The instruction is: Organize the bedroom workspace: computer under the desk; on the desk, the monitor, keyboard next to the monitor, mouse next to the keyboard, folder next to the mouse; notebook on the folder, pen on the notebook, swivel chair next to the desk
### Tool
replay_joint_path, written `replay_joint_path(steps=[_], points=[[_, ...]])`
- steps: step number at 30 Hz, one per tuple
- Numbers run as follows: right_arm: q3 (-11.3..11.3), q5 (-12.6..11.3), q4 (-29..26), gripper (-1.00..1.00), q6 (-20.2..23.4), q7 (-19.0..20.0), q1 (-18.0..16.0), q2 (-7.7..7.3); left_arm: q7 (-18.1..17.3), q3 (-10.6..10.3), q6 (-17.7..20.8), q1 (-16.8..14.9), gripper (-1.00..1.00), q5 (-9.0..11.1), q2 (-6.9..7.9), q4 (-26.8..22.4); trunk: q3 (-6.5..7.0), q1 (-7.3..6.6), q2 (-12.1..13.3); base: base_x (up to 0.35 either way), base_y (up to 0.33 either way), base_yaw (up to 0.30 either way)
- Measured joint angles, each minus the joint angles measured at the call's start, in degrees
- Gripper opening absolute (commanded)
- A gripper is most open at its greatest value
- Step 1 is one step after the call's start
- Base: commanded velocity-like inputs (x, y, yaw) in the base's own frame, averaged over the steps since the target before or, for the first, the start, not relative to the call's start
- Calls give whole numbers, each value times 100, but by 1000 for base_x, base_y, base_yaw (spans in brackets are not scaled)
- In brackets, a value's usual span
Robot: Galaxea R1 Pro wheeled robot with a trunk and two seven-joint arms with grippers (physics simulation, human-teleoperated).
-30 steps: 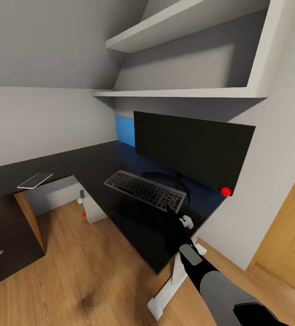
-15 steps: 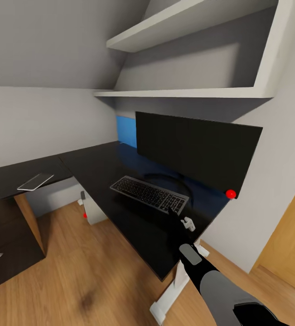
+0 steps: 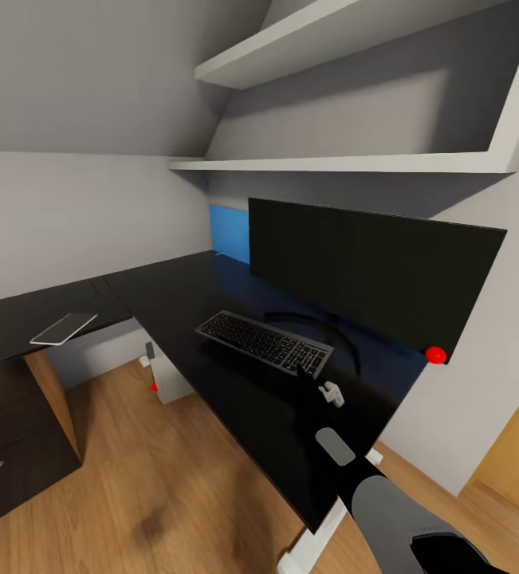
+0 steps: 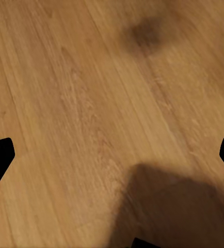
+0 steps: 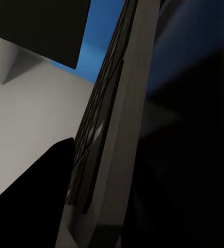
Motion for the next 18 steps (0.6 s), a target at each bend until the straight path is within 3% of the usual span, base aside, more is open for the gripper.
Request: replay_joint_path(steps=[8, 15, 18], points=[[16, 7, -2, -100, 13, 0, 0, 0, 0, 0, -1, -1, 100, 3, 0, 2, 0, 1, 1, 3, 2, -32], [9, -11, -2, -100, 21, 8, 1, -1, 1, 7, -9, -2, 100, 9, 6, -16, 0, 1, 1, 0, 0, -227], [-2, 4, -8, -100, 15, -6, 1, -1, 11, 15, -202, -2, 100, 14, 32, -29, 0, 1, 1, -24, 82, -248]])
